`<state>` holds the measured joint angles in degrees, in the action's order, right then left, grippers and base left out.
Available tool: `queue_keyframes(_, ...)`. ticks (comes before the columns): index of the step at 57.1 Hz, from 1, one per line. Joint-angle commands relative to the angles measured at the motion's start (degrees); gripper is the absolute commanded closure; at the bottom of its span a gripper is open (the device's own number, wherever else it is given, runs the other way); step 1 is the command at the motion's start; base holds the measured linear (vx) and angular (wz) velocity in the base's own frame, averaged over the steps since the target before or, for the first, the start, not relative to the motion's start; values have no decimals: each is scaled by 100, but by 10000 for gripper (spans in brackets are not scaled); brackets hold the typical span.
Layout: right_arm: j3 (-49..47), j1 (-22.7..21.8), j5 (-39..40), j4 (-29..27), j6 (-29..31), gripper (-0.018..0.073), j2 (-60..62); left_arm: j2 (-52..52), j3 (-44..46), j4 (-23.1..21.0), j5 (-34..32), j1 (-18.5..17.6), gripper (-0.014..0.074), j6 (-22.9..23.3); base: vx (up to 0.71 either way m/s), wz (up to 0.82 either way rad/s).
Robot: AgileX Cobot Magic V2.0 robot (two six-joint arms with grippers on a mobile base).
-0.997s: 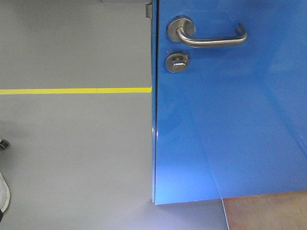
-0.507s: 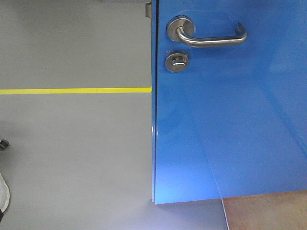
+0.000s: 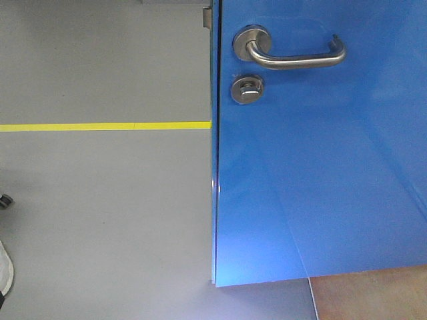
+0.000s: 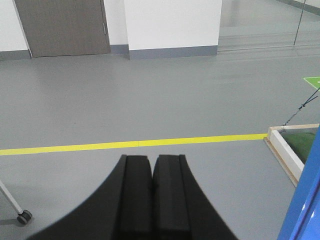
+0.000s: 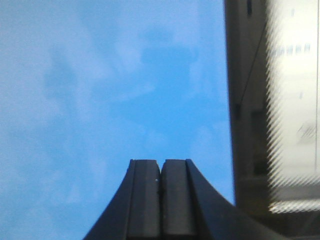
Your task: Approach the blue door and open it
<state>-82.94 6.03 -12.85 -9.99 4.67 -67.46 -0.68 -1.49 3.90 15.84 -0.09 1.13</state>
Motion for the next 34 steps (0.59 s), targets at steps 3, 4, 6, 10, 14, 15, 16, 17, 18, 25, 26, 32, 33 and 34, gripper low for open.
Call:
queue_keyframes(3,-181,-42,-965,258,371,547,699,-67,149,-11,-486,-35,524,39,0,0)
queue_keyframes(4,-172,-42,-1158,267,377,547,752,-67,149,-11,-486,-35,524,39,0,0)
queue_keyframes(6,-104,-42,-1435,268,377,547,864,-67,149,-11,-486,-35,524,39,0,0)
queue_keyframes(10,380,-96,-1529,318,377,547,1217,-67,149,-11,-486,-35,524,39,0,0)
queue_keyframes(14,1118,-252,-1039,269,332,547,1585,-67,149,-11,-486,-35,524,39,0,0)
queue_keyframes(15,1408,-294,-807,245,332,547,1717,-67,149,-11,-486,-35,524,39,0,0)
queue_keyframes(16,1610,-357,-641,202,327,547,1807,-67,149,-11,-486,-35,524,39,0,0)
queue_keyframes(17,1918,-395,-387,170,327,547,1943,-67,149,-11,-486,-35,524,39,0,0)
queue_keyframes(18,2127,-449,-225,141,327,547,2035,-67,149,-11,-486,-35,524,39,0,0)
queue_keyframes(25,4065,-638,1027,-129,327,547,2972,-67,149,-11,-486,-35,524,39,0,0)
queue_keyframes(26,4280,-644,1139,-144,327,547,3086,-67,149,-11,-486,-35,524,39,0,0)
queue_keyframes(32,5814,-653,1687,-237,333,547,4002,-67,149,-11,-486,-35,524,39,0,0)
queue_keyframes(33,6092,-653,1712,-279,328,547,4203,-67,149,-11,-486,-35,524,39,0,0)
queue_keyframes(34,6270,-653,1721,-315,319,547,4342,-67,149,-11,-486,-35,524,39,0,0)
